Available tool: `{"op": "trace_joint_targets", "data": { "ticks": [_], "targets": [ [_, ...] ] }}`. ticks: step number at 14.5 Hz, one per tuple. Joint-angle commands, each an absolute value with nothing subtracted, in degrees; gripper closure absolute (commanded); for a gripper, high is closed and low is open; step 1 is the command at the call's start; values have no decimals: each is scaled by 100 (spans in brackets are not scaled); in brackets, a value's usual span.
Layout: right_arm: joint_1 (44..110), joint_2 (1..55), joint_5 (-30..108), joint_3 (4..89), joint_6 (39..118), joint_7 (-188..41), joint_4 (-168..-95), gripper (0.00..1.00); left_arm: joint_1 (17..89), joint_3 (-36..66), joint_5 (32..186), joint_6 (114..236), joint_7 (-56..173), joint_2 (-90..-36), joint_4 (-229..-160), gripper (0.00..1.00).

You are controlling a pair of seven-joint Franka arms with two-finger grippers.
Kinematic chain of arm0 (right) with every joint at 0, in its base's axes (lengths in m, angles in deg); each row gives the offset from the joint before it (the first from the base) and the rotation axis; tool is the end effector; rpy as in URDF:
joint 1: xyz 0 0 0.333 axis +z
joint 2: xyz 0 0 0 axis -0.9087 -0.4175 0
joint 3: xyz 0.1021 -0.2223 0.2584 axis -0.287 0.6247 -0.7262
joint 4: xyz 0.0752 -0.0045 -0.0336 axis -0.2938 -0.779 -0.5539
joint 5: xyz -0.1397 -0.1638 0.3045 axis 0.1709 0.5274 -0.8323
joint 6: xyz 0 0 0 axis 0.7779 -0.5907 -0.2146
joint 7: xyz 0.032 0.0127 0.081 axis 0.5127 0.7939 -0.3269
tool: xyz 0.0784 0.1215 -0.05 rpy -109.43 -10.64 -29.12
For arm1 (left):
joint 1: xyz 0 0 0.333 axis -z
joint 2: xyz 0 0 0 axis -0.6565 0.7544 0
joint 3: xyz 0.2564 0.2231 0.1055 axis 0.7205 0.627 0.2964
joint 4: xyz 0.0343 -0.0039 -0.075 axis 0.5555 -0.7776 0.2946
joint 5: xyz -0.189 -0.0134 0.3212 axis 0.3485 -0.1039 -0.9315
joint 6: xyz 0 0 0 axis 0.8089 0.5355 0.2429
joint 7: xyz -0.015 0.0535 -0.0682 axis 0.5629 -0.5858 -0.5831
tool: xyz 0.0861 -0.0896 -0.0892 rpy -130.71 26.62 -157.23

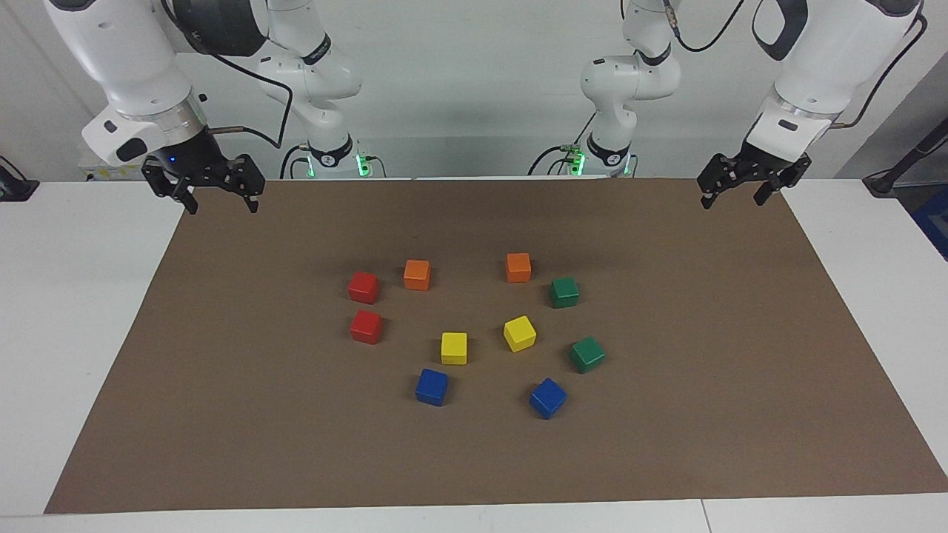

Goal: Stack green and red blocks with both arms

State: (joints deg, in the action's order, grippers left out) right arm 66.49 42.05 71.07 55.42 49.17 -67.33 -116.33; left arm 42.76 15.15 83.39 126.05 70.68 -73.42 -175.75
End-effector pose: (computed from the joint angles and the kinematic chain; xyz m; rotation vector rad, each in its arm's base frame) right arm 0.5375 -0.0095 0.6138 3.1132 0.0305 -0.0522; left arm 0.5261 -0.0404 0.6161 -3.1288 0.0356 0.0277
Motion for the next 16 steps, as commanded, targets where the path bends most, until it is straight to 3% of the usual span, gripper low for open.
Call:
{"op": "trace_joint_targets", "data": {
  "ticks": [1, 11, 14, 16],
  "targets": [
    [6603, 4149, 7010, 5500, 4953, -6649, -11566, 0, 4270, 1524, 8321, 12641, 7094, -7460, -17693, 0],
    [6717, 4334, 7019, 5492, 4962, -6553, -11926, 0, 4270, 1524, 8321, 12641, 7094, -7460, -17693, 0],
    [7085, 4308, 7001, 5474, 5575, -5142, -12180, 0, 4270, 1524, 8321, 12641, 7094, -7460, -17693, 0],
    [7393, 3941, 7001, 5474, 5935, -4368, -12216, 0, 4270, 1524, 8321, 12632, 7094, -7460, -17693, 0]
  ]
}}
